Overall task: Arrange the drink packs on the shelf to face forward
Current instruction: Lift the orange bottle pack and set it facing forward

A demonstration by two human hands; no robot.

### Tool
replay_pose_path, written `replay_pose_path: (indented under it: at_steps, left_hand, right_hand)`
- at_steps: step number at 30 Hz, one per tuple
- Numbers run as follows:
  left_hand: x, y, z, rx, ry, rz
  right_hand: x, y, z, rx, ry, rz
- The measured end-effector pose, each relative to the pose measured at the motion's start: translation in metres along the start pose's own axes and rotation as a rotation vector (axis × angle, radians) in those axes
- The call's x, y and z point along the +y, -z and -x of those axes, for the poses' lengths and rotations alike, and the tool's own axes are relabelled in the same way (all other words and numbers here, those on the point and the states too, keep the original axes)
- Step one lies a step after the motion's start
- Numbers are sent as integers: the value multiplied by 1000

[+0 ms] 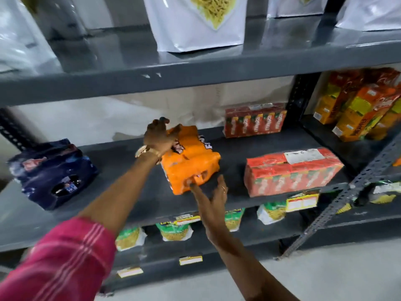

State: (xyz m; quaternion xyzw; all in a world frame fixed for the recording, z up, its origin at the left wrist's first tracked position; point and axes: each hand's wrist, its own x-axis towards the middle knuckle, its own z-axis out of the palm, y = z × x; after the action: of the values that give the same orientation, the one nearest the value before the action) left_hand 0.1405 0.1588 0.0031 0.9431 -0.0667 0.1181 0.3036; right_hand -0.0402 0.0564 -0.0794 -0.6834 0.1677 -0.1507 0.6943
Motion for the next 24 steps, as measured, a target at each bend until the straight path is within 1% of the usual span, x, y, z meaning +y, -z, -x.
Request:
replay_pose_path:
  at_steps: [2, 3, 4, 5, 6, 7, 8, 9, 11, 13, 14, 15, 17, 18, 19, 20, 22, 24]
  left_hand:
    - [-19, -11, -35, -246, 195, -27]
    - [-26, -19, -45, -350, 247, -61]
    - [-31, -29, -51, -408, 250, -126]
    - [-31, -38, -55, -407, 220, -199]
    - [-29, -45, -58, -360, 180, -255]
    - [-25, -47, -59, -312, 154, -286]
    - [-21, -48, -58, -266, 142, -290]
    - [-15, -47, -55, -236, 139, -281]
    - [-16, -41, -49, -229, 135, -224]
    - [-24, -31, -44, -209, 146, -112]
    - [-31, -24, -40, -194, 151, -11]
    - [-40, -18, -35, -174, 173, 114]
    - [-63, -8, -20, -114, 231, 421]
    - [-75, -6, -11, -96, 271, 557]
    - [-85, -4, -3, -107, 295, 629]
    - [-93, -1, 5, -125, 284, 628]
    - [-105, 9, 10, -193, 252, 541]
    - [-109, 28, 12, -294, 272, 489]
  right_hand:
    - [-2, -35, -22, 40, -180, -153]
    - [-3, -47, -32, 71, -263, -172]
    - [-3, -52, -40, 119, -343, -152]
    - [-1, -54, -46, 183, -444, -102]
    - [1, -52, -52, 233, -538, -57]
    - [4, -53, -56, 261, -594, -52]
    - [4, -53, -58, 262, -606, -63]
    - [4, -56, -58, 269, -575, -79]
    - [6, -68, -55, 286, -479, -137]
    - [8, -79, -45, 288, -283, -221]
    - [5, -83, -38, 286, -171, -230]
    - [3, -86, -31, 289, -64, -204]
    - [4, -91, -24, 280, 114, -73]
    - [5, -91, -23, 248, 170, 7]
    - [8, -88, -23, 207, 215, 96]
    - [10, -84, -24, 152, 238, 180]
    - [16, -75, -30, 67, 255, 301]
    - [18, -74, -32, 23, 210, 329]
